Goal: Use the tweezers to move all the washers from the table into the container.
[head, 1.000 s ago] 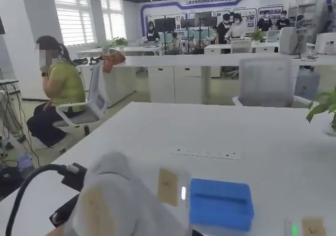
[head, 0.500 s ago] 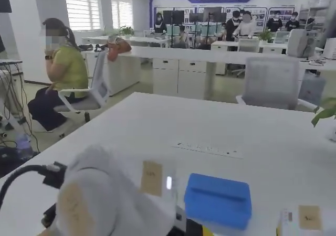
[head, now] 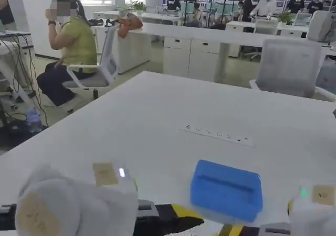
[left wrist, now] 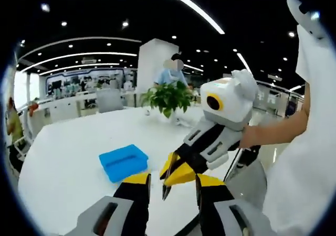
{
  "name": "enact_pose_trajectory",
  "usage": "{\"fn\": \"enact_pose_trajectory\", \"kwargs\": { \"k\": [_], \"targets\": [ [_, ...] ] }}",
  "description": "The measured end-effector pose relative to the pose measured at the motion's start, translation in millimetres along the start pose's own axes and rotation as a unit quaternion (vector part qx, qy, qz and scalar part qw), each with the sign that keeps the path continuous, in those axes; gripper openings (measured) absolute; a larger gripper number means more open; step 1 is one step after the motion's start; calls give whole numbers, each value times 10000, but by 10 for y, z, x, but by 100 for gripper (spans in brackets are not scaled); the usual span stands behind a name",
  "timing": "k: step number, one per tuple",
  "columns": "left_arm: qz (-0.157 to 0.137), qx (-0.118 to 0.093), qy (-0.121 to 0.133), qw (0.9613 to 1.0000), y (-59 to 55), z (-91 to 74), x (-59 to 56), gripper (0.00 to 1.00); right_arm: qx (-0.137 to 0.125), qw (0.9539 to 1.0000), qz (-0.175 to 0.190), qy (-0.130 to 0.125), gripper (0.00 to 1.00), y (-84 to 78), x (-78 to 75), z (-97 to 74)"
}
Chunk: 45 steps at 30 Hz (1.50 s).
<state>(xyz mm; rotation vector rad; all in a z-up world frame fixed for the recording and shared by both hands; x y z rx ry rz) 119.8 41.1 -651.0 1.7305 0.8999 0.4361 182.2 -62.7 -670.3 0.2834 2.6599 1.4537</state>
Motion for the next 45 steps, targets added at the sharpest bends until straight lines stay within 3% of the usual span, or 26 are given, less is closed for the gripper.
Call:
{"fn": "enact_pose_trajectory", "kwargs": {
  "k": [1, 2, 7, 10, 13, 16, 20, 22, 25, 27, 30, 33, 34, 35, 36, 39, 41, 42, 43, 45],
  "targets": [
    [-337, 78, 50, 9994, -64, -6, 24, 50, 15, 9999, 45, -106, 1, 3, -53, 23],
    [-393, 91, 80, 9992, -100, -9, 48, 59, 37, 9997, 46, -239, 2, 9, -111, 42],
    [-180, 74, 574, 9982, -233, 11, 198, 71, -44, 9976, 124, -675, 2, 34, -365, 83],
    [-445, 332, 755, 9956, -408, 92, 293, 77, -191, 9941, 296, -1026, 2, 37, -547, 84],
    [-373, 306, 1074, 9930, -482, 131, 366, 81, -342, 9916, 576, -1109, 2, 49, -646, 89],
    [-141, 106, 1580, 9873, -492, 135, 444, 86, -322, 9878, 291, -1493, 2, 40, -775, 112],
    [-6, -480, 2127, 9759, -453, 85, 526, 90, -435, 9853, 431, -1595, 2, 21, -849, 170],
    [131, -681, 2278, 9712, -455, 74, 562, 95, -478, 9852, 558, -1550, 2, -11, -878, 217],
    [131, -602, 2493, 9665, -507, 73, 627, 99, -555, 9844, 786, -1477, 2, -74, -900, 307],
    [110, -592, 2508, 9662, -531, 83, 649, 99, -595, 9835, 860, -1475, 2, -112, -911, 357],
    [180, -478, 2685, 9619, -568, 97, 680, 99, -646, 9821, 1239, -1264, 2, -185, -909, 484],
    [250, -284, 2816, 9588, -611, 96, 705, 97, -604, 9824, 1276, -1220, 2, -244, -913, 603],
    [377, -146, 3026, 9523, -628, 66, 737, 96, -595, 9831, 1258, -1191, 2, -259, -905, 652],
    [469, -4, 3156, 9477, -642, 41, 756, 96, -594, 9836, 1251, -1159, 2, -269, -903, 684],
    [562, 9, 3228, 9448, -637, 23, 769, 96, -590, 9836, 1274, -1134, 2, -280, -907, 713],
    [357, -247, 3139, 9485, -609, 19, 769, 95, -570, 9835, 1345, -1069, 2, -327, -893, 818],
    [334, -247, 3156, 9480, -618, 16, 782, 95, -502, 9853, 1261, -1038, 2, -361, -876, 886],
    [350, -212, 3205, 9464, -623, 10, 790, 96, -426, 9867, 1193, -1021, 2, -383, -877, 912],
    [417, -193, 3329, 9418, -620, -13, 807, 97, -351, 9873, 1181, -1003, 2, -409, -876, 944],
    [424, -391, 3429, 9376, -584, -52, 813, 97, -386, 9865, 1240, -1003, 2, -430, -887, 971]
  ]
}}
Point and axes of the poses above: the centre of the closed fingertips' face, and the gripper's own axes: z roughly forward along the fingers, x roughly to its left, y roughly out of its top, the point moved 7 cm from there along -z, roughly backward along the fingers
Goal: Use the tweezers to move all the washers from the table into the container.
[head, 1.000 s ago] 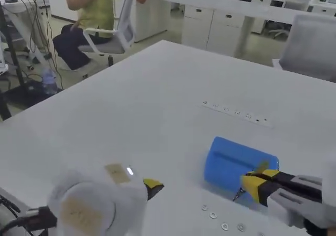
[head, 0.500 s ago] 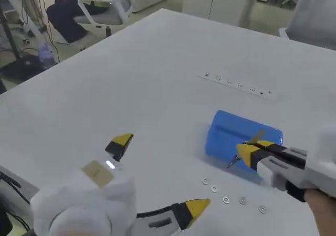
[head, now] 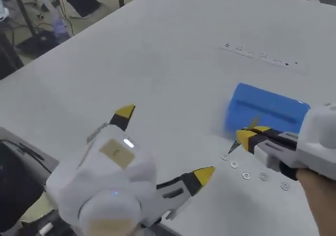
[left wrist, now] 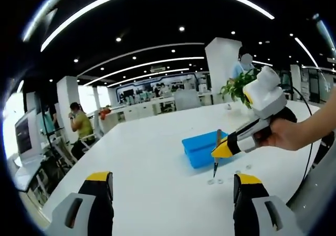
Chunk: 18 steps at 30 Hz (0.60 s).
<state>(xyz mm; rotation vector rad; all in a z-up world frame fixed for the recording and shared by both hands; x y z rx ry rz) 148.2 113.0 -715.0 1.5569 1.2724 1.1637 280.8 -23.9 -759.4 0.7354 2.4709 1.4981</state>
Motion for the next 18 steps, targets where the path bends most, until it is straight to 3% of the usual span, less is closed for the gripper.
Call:
{"fn": "enact_pose_trajectory", "kwargs": {
  "k": [3, 14, 18],
  "targets": [
    [-106, -60, 40, 9999, 3, -5, 33, 94, -6, 10000, 54, -3, 3, -12, -27, 41],
    [71, 142, 30, 9999, -57, 32, 7, 92, 127, 9998, -66, -107, 3, -116, -55, 139],
    [110, 222, 29, 9997, -76, 40, 1, 91, 64, 9999, -72, -128, 3, -122, -53, 129]
  ]
}}
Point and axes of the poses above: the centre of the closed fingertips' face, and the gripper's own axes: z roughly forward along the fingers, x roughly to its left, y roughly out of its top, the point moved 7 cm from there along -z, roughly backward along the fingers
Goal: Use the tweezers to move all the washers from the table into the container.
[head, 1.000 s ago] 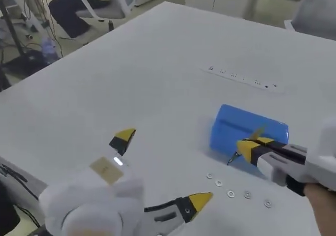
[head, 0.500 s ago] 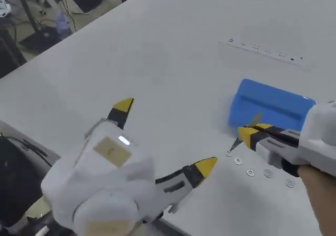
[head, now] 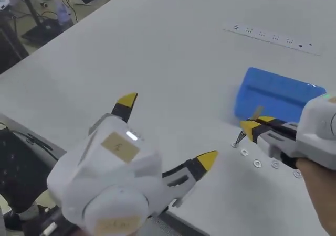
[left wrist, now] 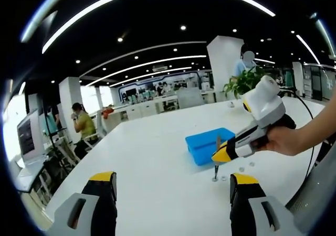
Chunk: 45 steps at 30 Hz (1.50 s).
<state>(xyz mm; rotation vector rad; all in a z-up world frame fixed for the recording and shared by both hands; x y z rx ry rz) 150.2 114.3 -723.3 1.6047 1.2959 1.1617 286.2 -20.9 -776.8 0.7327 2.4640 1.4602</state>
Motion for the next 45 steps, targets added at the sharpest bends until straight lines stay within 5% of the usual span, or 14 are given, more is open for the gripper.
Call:
{"fn": "enact_pose_trajectory", "kwargs": {
  "k": [4, 7, 12, 18, 22, 27, 45],
  "targets": [
    [56, 49, -34, 10000, 2, -9, -13, 91, -5, 10000, -50, 13, 2, -15, 59, -9],
    [-117, -184, -104, 9997, 51, -26, -15, 92, 25, 9996, -261, -136, 2, -25, 81, -23],
    [-74, -51, -102, 9999, 22, -6, -22, 93, 164, 9983, -521, -212, 1, -24, 99, -23],
    [-85, -179, -190, 9996, 46, -15, -44, 96, 228, 9989, -342, -211, 1, -33, 89, -28],
    [19, 61, -283, 9996, -2, 21, -86, 98, 328, 9988, -314, -189, 0, -20, 33, -20],
    [-39, 115, -567, 9983, -7, 24, -142, 98, 361, 9989, -282, -106, 0, -22, -3, -13],
    [186, 352, -536, 9978, -49, 50, -162, 99, 48, 9996, -283, -7, 0, 218, -79, -234]
  ]
}}
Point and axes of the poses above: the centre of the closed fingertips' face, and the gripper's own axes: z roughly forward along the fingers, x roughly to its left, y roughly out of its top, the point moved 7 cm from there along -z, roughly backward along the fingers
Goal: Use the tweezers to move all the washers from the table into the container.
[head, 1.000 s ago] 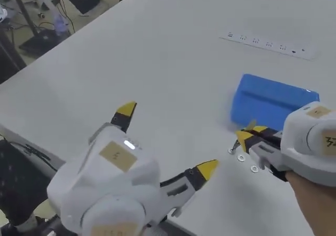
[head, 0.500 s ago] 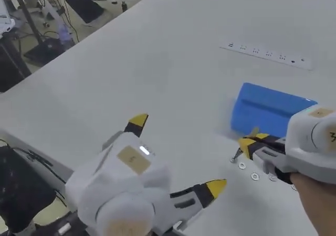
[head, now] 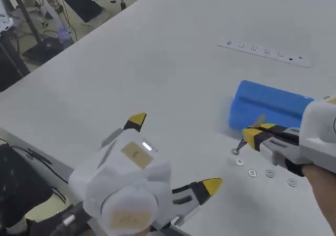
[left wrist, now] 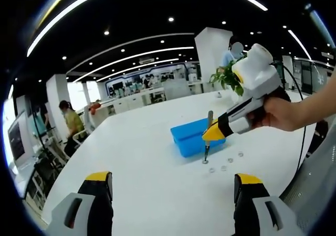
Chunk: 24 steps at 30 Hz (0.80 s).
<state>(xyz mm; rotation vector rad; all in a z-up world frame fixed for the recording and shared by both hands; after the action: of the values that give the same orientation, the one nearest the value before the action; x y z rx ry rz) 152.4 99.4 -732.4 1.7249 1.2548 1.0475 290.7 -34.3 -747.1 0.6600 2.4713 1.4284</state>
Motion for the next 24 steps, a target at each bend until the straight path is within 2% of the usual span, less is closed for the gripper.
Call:
{"fn": "enact_pose_trajectory", "kwargs": {
  "k": [6, 10, 12, 14, 16, 21, 24],
  "targets": [
    [10, -19, 10, 10000, 6, -6, -3, 99, -335, 9992, -120, -160, 0, 267, -82, -36],
    [8, -10, 37, 10000, 1, -7, 3, 99, -518, 9980, -180, -305, 0, 456, -198, -11],
    [27, 12, 48, 10000, -5, -6, 5, 98, -611, 9972, -102, -416, 0, 510, -273, 15],
    [56, 51, 41, 10000, -13, -1, 0, 98, -747, 9951, -74, -648, 1, 561, -377, 53],
    [92, 70, 50, 9999, -16, 3, -3, 98, -874, 9923, -49, -874, 1, 579, -466, 110],
    [58, 184, 121, 9997, -39, 21, 18, 99, -740, 9921, -41, -1008, 1, 508, -558, 300],
    [100, 147, 118, 9998, -34, 24, 11, 99, -645, 9919, -13, -1098, 1, 431, -600, 402]
  ]
}}
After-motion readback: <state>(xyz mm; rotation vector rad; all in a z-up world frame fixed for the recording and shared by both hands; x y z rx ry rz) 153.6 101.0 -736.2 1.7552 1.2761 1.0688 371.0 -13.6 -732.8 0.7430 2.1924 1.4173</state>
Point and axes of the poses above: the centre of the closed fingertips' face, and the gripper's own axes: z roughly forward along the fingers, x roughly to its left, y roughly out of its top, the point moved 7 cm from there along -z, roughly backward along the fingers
